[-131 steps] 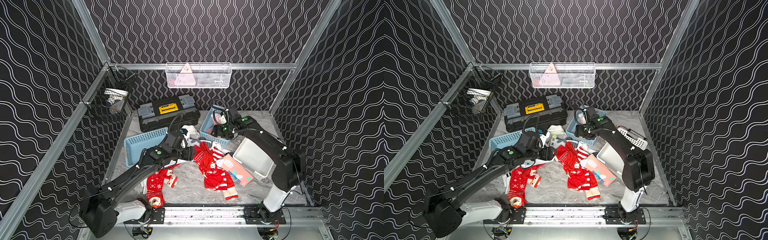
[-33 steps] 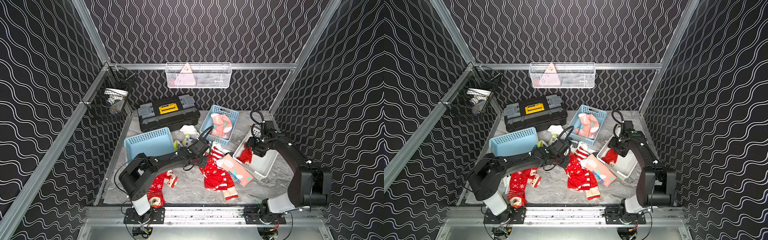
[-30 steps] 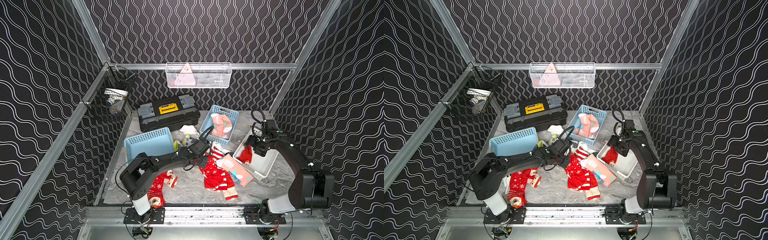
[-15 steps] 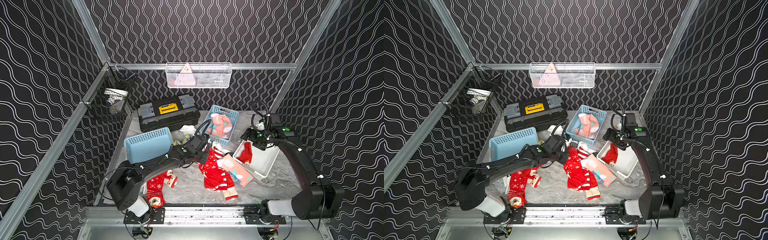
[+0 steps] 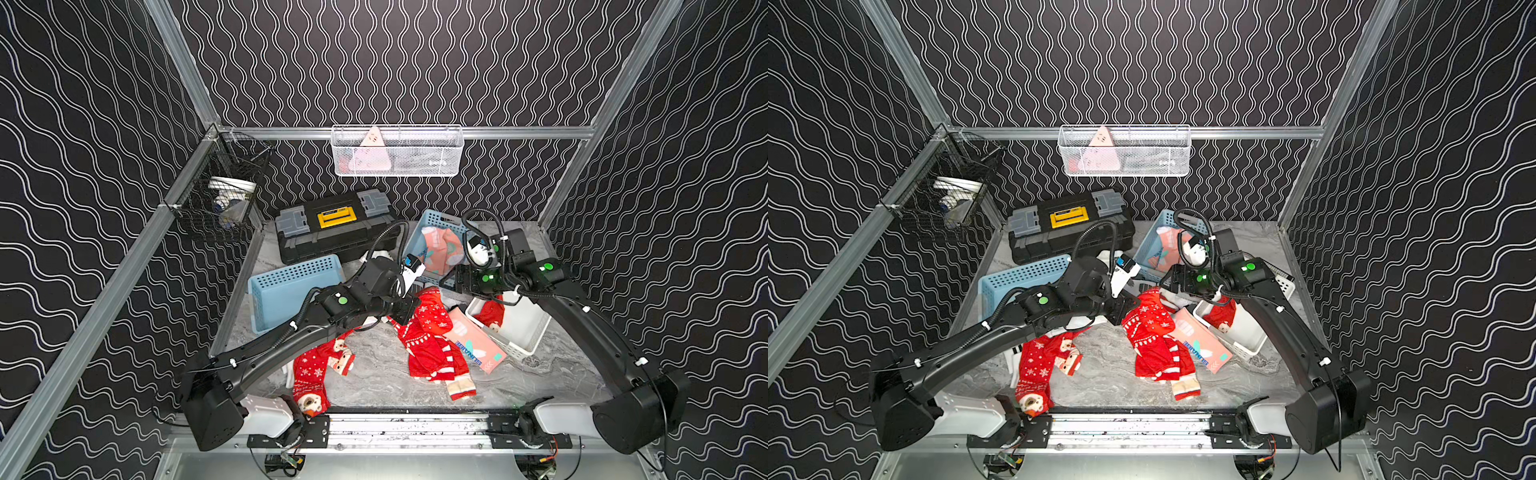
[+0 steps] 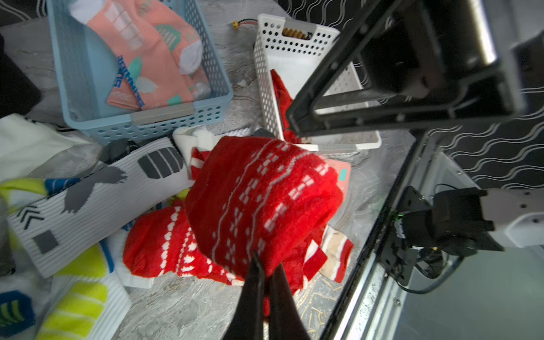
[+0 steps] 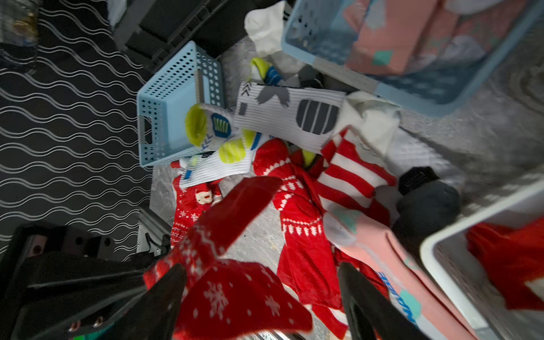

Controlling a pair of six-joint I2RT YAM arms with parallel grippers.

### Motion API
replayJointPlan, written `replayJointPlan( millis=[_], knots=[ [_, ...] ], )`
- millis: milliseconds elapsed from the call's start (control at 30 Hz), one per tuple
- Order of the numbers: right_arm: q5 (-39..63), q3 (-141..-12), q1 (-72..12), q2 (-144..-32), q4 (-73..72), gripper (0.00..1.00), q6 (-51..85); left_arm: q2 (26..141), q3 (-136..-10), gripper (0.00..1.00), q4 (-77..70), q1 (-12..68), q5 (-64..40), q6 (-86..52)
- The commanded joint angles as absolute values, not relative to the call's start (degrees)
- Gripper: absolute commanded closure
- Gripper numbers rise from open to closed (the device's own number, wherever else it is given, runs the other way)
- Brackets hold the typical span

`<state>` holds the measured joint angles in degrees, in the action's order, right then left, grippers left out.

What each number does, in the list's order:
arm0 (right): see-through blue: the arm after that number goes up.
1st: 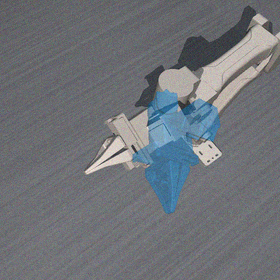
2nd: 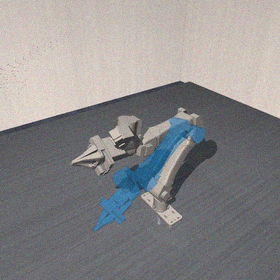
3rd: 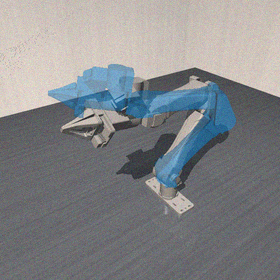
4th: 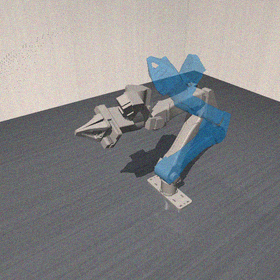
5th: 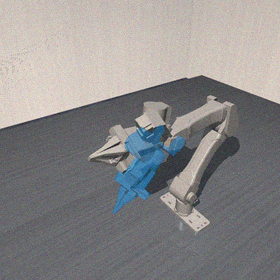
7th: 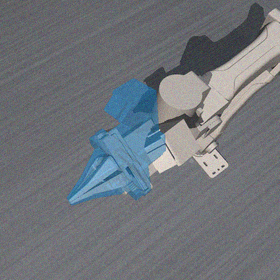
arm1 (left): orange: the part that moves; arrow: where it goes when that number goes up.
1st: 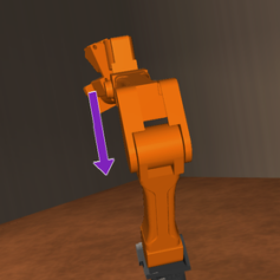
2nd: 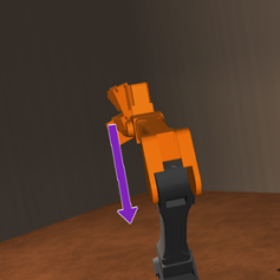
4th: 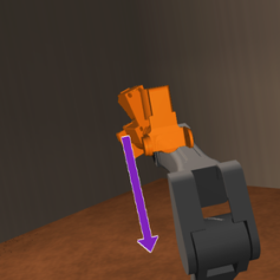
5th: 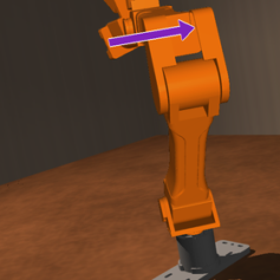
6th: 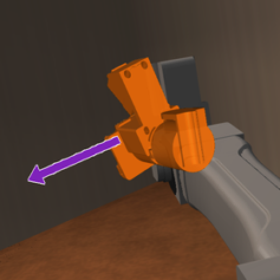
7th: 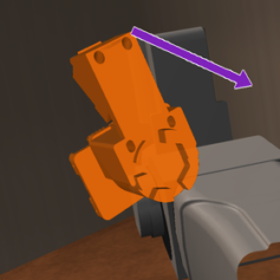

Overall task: Sort the socks into the basket by color
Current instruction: Pick up the sock at the center of the board, then place the sock in the bin.

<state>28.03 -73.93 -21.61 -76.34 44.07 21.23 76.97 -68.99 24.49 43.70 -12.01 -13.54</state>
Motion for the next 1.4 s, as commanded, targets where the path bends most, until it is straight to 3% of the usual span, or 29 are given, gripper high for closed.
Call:
replayJointPlan(
  millis=[0, 200, 433, 533, 800, 900, 967, 1133, 1233, 1367],
  knots=[
    [33.22, -72.92, -22.46, -75.33, 37.3, 0.16, 22.03, 76.02, -69.53, 1.0, 24.18, 43.0, -17.76, -13.91],
    [39.07, -72.66, -23.95, -74.72, 34.36, 0.2, 23.0, 75.33, -69.0, 1.0, 21.0, 41.71, -21.11, -16.23],
    [42.85, -72.05, -25.71, -74.7, 33.65, 0.34, 23.41, 75.21, -68.96, 1.0, 18.56, 40.85, -22.07, -17.56],
    [44.22, -72.05, -28.06, -75.22, 34.25, 0.45, 22.94, 75.02, -68.74, 1.0, 17.48, 40.34, -22.18, -18.16],
    [42.85, -72.36, -28.3, -75.18, 33.93, 0.95, 23.29, 75.01, -68.06, 1.0, 15.21, 39.55, -23.02, -19.86],
    [41.94, -73.1, -28.29, -75.29, 34.33, 1.0, 23.3, 74.76, -68.13, 1.0, 16.02, 39.48, -22.73, -19.52],
    [40.64, -73.72, -28.22, -75.3, 35.17, 1.0, 23.04, 74.38, -68.29, 0.92, 16.77, 39.41, -22.04, -19.28],
    [35.51, -76.63, -26.45, -75.32, 39.22, 1.0, 22.19, 73.08, -68.51, 0.51, 19.57, 38.82, -19.99, -19.24],
    [31.44, -79.2, -21.51, -75.79, 43.03, 1.0, 21.74, 72.6, -68.96, 0.43, 22.6, 38.28, -17.88, -19.39],
    [25.31, -81.93, -14.98, -76.37, 47.22, 1.0, 21.03, 72.37, -68.99, 0.4, 28.14, 37.16, -14.59, -19.7]
  ],
)
